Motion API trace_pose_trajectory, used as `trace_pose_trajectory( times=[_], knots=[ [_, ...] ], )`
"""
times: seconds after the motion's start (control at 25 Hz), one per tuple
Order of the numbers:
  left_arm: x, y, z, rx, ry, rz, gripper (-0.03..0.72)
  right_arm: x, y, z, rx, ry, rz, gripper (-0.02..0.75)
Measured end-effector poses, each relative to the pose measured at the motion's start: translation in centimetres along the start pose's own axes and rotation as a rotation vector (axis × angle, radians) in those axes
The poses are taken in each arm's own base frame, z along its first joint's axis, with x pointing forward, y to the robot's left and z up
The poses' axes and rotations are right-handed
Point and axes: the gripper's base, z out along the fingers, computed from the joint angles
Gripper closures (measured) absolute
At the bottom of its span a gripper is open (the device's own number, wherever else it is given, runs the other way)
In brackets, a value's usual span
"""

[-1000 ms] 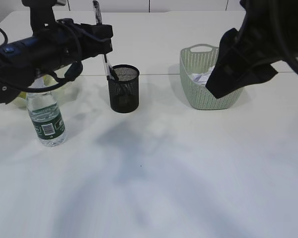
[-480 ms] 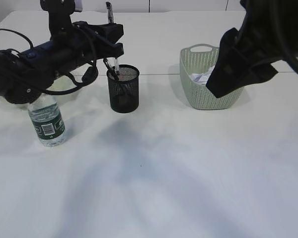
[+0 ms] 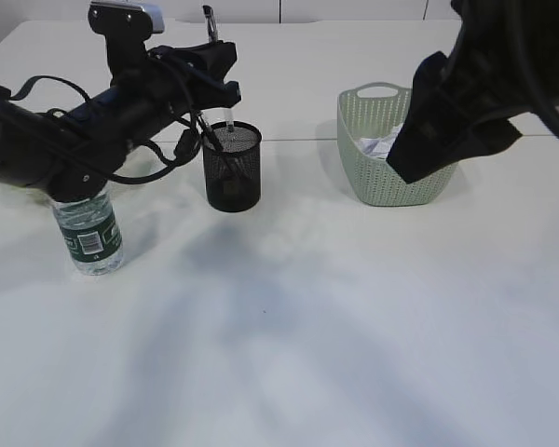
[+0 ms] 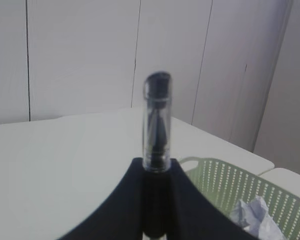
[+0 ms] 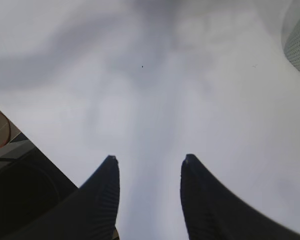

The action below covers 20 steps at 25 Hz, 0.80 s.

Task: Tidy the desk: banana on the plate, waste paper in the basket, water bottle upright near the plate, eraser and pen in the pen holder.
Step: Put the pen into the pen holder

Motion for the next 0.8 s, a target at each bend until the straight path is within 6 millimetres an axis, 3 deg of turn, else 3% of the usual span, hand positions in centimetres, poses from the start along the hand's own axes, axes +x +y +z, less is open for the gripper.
trace_pose_trajectory(
  times=[0.2,0.52,0.8],
  knots=[
    [0.5,0.2,0.5,-0.001,0.006,0.002,0.644,0.0,0.0,0.0,0.000,0.000,0.000,0.432],
    [3.0,0.6,0.7,-0.009,0.056,-0.006,0.644,0.0,0.0,0.0,0.000,-0.002,0.000,0.432],
    [2.9,0.8,1.6,-0.005,0.034,0.003,0.644,0.0,0.0,0.0,0.000,-0.002,0.000,0.432]
  ],
)
